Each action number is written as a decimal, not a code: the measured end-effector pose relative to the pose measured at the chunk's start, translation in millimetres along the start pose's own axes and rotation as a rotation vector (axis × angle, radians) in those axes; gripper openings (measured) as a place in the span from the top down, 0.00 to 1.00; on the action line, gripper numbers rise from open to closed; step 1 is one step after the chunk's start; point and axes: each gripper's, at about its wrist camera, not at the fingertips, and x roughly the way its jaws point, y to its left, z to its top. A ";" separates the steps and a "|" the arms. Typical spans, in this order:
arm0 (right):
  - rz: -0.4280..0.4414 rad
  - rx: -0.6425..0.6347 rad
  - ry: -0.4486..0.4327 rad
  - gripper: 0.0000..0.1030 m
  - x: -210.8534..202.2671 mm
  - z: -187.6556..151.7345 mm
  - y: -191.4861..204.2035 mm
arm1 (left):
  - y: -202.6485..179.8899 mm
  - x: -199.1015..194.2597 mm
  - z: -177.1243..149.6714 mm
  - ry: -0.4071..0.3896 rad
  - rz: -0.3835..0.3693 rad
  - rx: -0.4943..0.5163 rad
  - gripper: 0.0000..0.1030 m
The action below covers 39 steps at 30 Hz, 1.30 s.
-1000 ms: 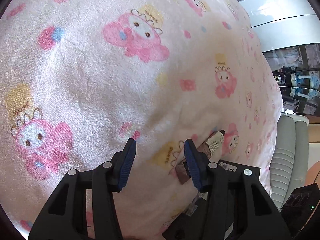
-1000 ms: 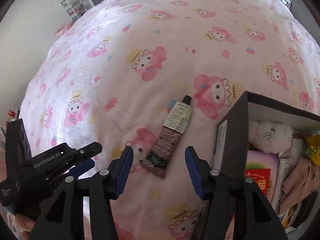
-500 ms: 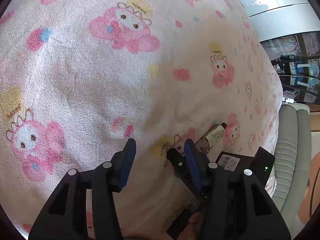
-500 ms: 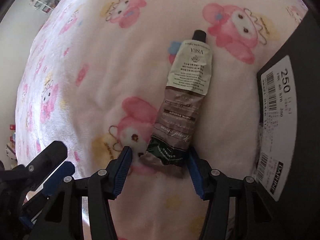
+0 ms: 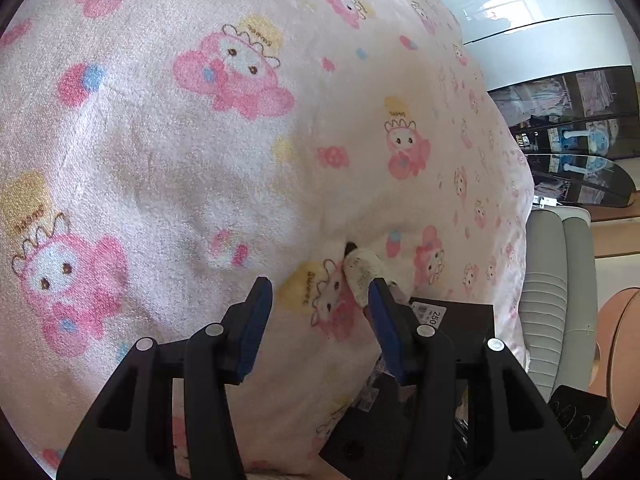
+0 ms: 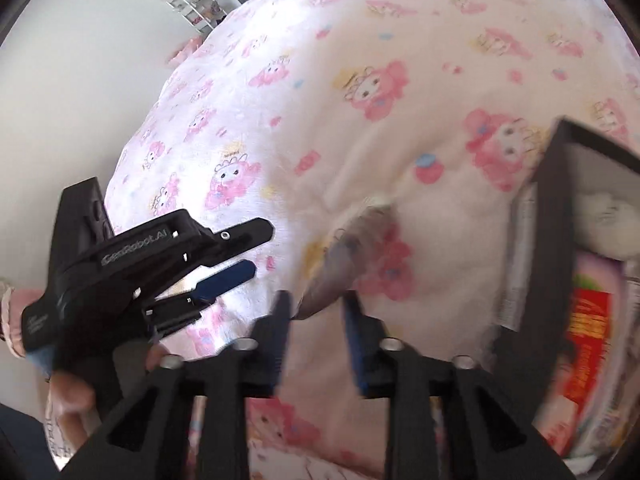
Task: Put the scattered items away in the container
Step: 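Lower the right gripper beside the brown tube while the left gripper approaches it, then grasp the brown tube with the left gripper and lift it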
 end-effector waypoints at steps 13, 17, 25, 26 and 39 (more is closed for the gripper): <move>0.023 0.088 0.139 0.88 23.9 -49.0 -11.7 | -37.8 46.0 -19.3 0.201 0.099 0.184 0.49; -0.023 0.111 0.144 0.83 36.9 -50.1 -10.2 | -35.8 68.4 -25.9 0.296 0.149 0.204 0.51; -0.108 0.147 0.206 0.73 73.1 -38.5 -12.9 | -16.8 72.2 -19.7 0.318 0.149 0.139 0.54; -0.107 0.156 0.214 0.64 78.9 -37.6 -16.1 | -16.2 72.2 -20.0 0.318 0.153 0.138 0.56; -0.066 0.080 0.125 0.68 62.6 -57.8 0.1 | -35.6 12.0 -44.7 0.203 0.007 0.250 0.68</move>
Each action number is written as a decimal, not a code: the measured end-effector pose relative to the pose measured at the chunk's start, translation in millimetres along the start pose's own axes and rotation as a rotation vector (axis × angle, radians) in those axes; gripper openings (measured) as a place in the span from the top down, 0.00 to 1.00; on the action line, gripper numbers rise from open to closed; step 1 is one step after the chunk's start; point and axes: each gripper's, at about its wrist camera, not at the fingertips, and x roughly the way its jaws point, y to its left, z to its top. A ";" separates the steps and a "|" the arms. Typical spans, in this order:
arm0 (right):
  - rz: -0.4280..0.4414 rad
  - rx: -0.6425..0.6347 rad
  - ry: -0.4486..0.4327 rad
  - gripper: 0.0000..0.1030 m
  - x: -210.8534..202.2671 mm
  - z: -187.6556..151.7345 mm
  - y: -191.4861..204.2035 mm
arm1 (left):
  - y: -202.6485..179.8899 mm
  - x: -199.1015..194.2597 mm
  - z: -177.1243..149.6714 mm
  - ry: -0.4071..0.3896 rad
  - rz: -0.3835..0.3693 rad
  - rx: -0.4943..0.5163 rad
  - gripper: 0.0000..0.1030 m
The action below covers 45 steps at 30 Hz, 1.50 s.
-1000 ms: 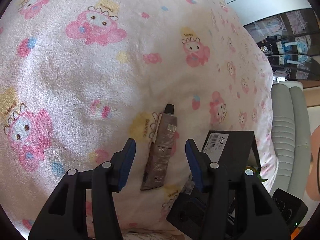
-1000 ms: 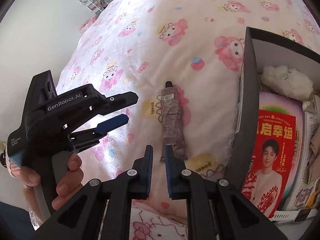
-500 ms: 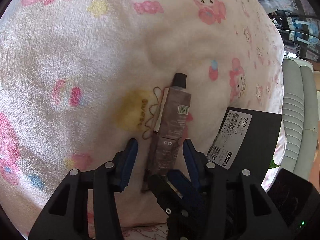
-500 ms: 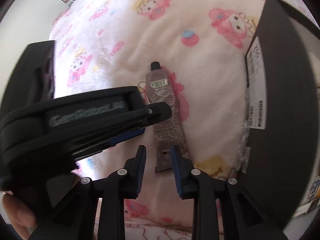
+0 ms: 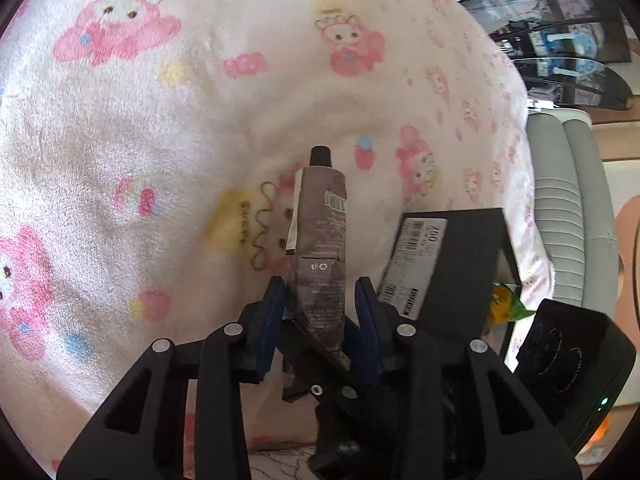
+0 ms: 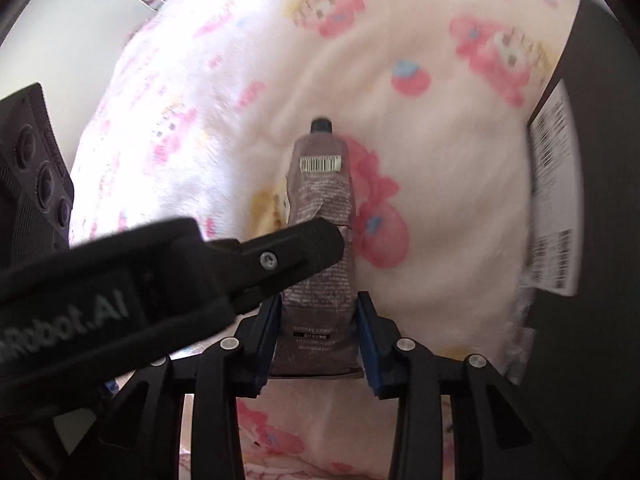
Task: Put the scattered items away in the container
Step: 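Grasp the brown tube with the left gripper and lift it, then carry the brown tube over the box and lower it inside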
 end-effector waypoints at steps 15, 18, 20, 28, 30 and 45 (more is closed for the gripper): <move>0.151 -0.135 -0.274 0.82 -175.9 -74.0 -42.1 | -147.3 -37.8 -117.9 -0.042 -0.189 0.334 0.65; 0.135 -0.095 -0.313 0.82 -204.0 -78.6 -82.0 | -173.8 -12.3 -131.0 0.028 -0.274 0.326 0.65; 0.130 -0.076 -0.336 0.82 -221.3 -86.3 -103.1 | -183.3 5.5 -134.0 0.082 -0.329 0.305 0.65; 0.098 -0.033 -0.316 0.82 -221.2 -92.9 -162.9 | -218.5 65.2 -145.3 0.100 -0.209 0.350 0.65; 0.106 -0.028 -0.298 0.82 -213.2 -88.5 -173.5 | -219.5 77.8 -139.7 0.106 -0.181 0.345 0.65; 0.046 -0.014 -0.267 0.83 -166.8 -70.9 -219.4 | -225.1 147.7 -131.8 0.202 -0.118 0.345 0.62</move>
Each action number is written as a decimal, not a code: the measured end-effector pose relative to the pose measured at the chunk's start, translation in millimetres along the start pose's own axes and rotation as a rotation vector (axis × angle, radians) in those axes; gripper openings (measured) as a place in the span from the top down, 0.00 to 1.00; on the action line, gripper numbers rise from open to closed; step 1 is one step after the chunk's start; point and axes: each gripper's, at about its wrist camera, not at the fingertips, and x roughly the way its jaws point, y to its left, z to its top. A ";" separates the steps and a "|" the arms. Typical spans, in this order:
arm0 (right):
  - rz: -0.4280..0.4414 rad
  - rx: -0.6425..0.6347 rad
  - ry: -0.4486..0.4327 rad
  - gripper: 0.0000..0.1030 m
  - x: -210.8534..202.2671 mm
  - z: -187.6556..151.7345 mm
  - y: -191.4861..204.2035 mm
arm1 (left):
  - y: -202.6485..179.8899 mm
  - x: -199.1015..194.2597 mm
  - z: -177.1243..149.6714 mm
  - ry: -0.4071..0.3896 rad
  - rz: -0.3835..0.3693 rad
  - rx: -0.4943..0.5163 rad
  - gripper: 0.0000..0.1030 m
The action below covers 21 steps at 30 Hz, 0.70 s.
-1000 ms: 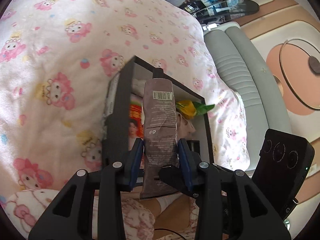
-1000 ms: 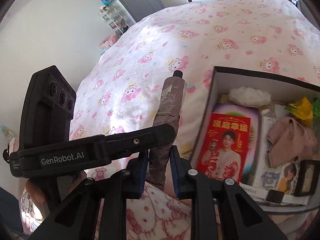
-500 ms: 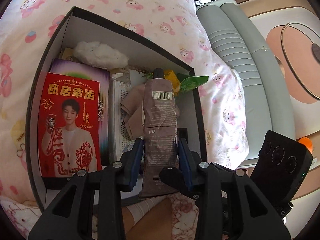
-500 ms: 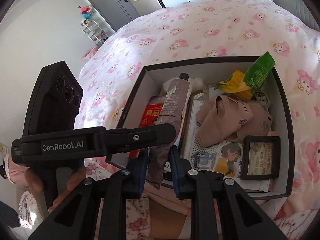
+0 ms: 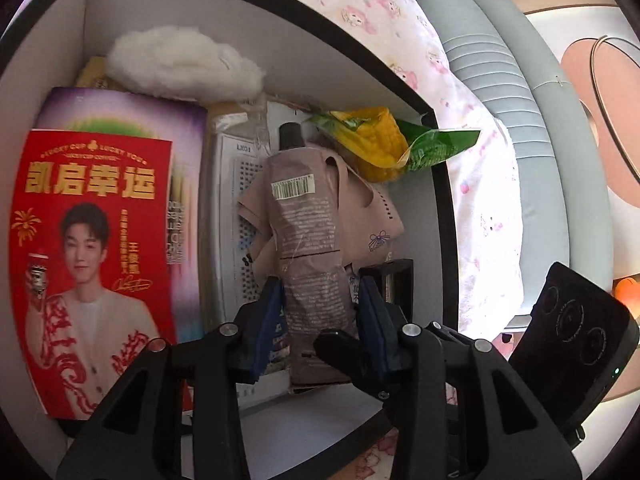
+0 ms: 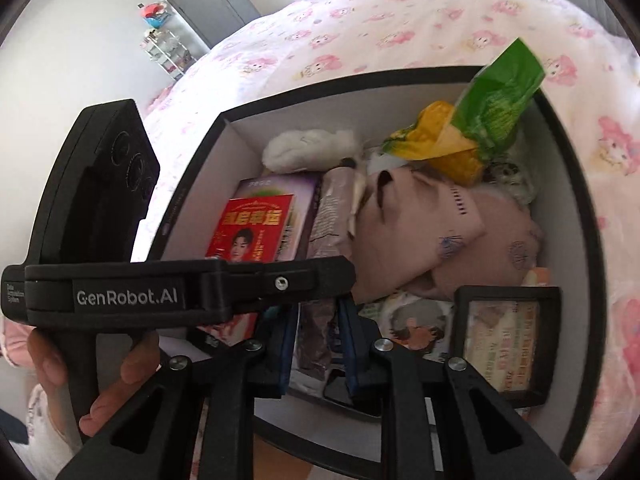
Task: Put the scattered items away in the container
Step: 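Carry the brown tube over the box and lower it inside, then set the tube upright beside the red card and open the left gripper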
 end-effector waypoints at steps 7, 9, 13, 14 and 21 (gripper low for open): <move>0.014 0.033 0.002 0.87 4.8 -4.5 -4.4 | 2.7 -17.0 -0.6 -0.039 0.058 -0.018 0.61; 0.020 0.027 -0.005 0.87 4.3 -3.7 -3.0 | 1.6 -24.8 -1.4 -0.063 0.032 -0.017 0.61; 0.037 -0.013 0.000 0.87 9.4 -2.0 7.2 | 0.2 -25.2 -4.5 -0.078 0.143 0.011 0.61; 0.057 -0.020 0.001 0.87 9.8 -2.3 10.4 | 2.0 -24.5 -5.7 -0.071 0.128 0.003 0.61; 0.138 -0.038 -0.006 0.87 2.8 -7.4 14.0 | 11.2 -30.0 -2.4 -0.058 0.273 0.007 0.73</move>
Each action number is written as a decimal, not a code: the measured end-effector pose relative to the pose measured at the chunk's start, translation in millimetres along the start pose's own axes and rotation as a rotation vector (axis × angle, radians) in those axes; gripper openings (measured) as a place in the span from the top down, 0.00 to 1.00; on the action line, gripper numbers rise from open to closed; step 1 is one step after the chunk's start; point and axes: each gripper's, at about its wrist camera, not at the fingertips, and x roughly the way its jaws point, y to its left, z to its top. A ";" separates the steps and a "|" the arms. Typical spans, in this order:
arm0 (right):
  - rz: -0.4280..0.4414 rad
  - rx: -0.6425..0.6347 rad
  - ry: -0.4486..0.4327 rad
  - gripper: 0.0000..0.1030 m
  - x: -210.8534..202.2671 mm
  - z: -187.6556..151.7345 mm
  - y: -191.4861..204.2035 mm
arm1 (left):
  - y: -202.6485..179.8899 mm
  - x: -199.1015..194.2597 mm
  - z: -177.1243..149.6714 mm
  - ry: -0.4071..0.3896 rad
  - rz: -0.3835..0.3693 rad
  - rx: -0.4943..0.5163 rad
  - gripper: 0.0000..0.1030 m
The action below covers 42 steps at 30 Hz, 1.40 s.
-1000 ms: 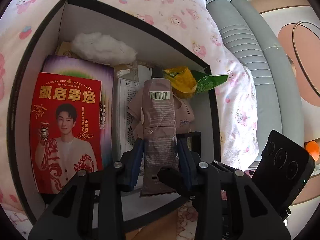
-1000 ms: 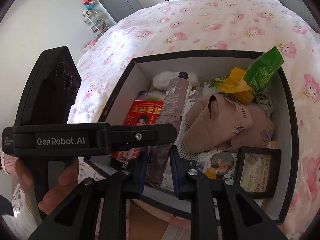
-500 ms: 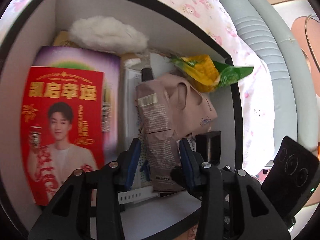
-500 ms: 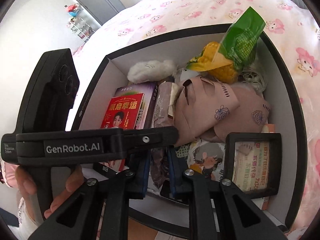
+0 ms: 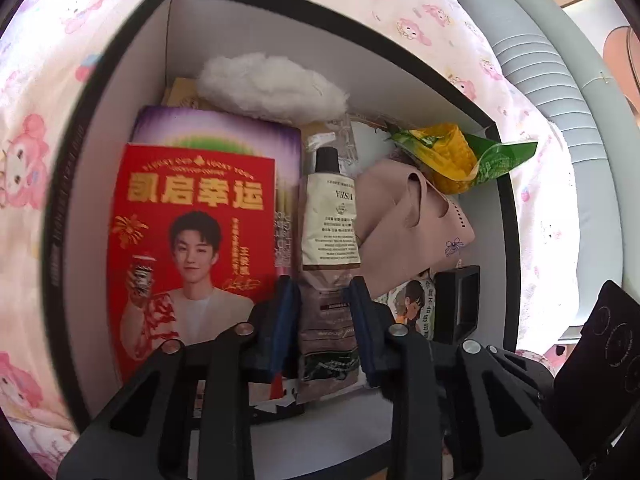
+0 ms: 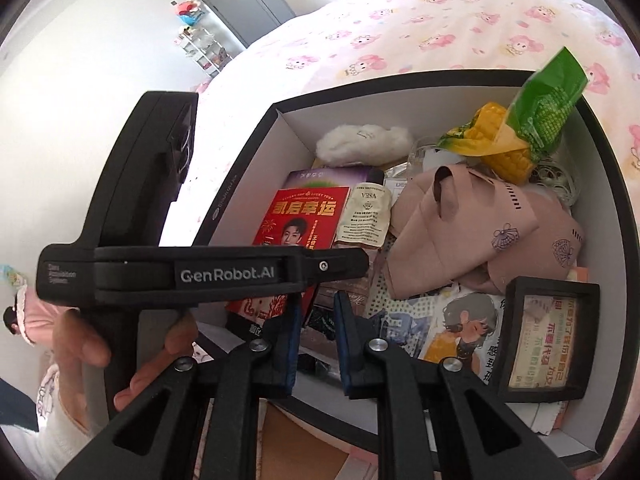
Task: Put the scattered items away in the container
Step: 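Set the tube upright beside the red card and open the left gripper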
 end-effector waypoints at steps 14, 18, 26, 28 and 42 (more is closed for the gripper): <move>-0.165 0.071 0.052 0.87 14.0 0.3 -18.6 | -27.6 -5.6 -5.9 -0.018 0.103 0.090 0.74; -0.203 0.104 0.077 0.87 16.7 -1.9 -28.2 | -34.5 -2.1 -3.6 -0.028 0.123 0.103 0.62; -0.308 0.123 0.045 0.86 5.5 1.3 -29.7 | -66.2 -50.4 -25.0 -0.218 0.246 0.173 0.43; -0.392 0.110 -0.010 0.81 -15.6 1.5 -18.6 | -84.0 -76.7 -34.0 -0.309 0.276 0.221 0.30; -0.579 0.039 -0.424 0.24 -169.1 -8.0 91.9 | -106.2 -236.7 -88.6 -0.694 0.384 0.243 0.01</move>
